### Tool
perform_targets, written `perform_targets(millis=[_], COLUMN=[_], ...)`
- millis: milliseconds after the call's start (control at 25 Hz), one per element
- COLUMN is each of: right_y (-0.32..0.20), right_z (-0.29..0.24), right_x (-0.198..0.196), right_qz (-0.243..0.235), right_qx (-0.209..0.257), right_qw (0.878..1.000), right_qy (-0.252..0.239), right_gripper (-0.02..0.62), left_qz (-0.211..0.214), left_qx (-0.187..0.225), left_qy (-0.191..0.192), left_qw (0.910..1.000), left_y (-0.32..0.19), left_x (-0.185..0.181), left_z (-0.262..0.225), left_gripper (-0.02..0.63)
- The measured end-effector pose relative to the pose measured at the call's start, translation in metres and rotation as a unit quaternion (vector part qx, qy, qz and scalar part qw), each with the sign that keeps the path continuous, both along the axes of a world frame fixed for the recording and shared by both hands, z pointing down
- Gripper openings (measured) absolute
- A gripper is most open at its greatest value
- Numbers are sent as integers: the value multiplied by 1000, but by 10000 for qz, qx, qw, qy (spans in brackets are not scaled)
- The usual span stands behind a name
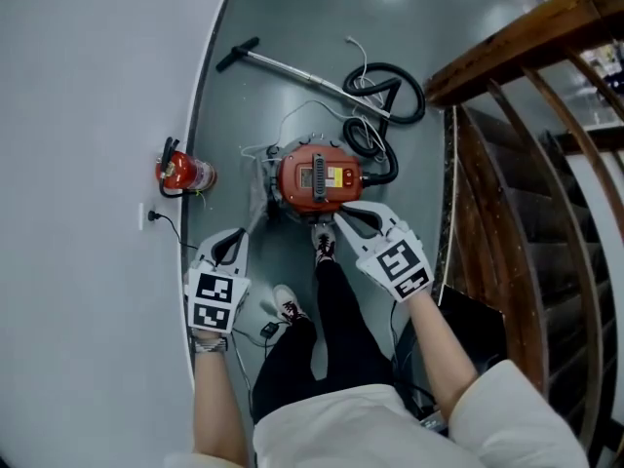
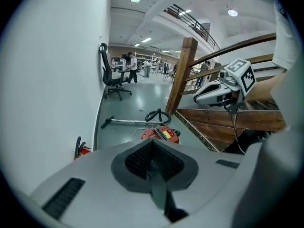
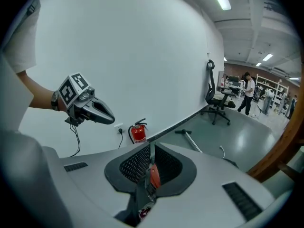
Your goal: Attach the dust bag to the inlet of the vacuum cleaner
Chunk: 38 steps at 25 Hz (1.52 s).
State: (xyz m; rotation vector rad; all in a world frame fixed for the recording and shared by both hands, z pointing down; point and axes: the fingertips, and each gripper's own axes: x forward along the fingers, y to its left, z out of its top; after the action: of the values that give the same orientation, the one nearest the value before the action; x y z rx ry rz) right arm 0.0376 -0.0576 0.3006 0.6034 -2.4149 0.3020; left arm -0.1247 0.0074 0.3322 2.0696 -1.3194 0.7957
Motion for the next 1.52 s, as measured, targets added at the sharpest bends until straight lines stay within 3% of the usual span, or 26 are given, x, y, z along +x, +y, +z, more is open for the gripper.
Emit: perform_targets(millis=[200,440,800,1200,1520], right_y=[13,43,57,83,107], right_z=[-44,-95,-171,-242,-301], right_x=[-2,2,15,38,51], right_qz=[-71,-505,-571,-660,-621], right_qx=[189,462,1065,1608,2126], right_qw=[9997,9977,9927,9846,9749], right_qy=[-112,9,41,177,214], right_gripper=[49,49,49,49,49], left_qz=[-222,-49,642,1396,1776], left_qx=[167,386,1015,1714,2353], left_qy=[238,23,-346,-704,-1028], left_qw=[9993,9992,9922,9727,9500], left_y=[13,27,41,57,71], left_x=[4,9,29,73,91], left_z=[-42,-90,-168,-246,-319], left_gripper=[2,2,2,2,2])
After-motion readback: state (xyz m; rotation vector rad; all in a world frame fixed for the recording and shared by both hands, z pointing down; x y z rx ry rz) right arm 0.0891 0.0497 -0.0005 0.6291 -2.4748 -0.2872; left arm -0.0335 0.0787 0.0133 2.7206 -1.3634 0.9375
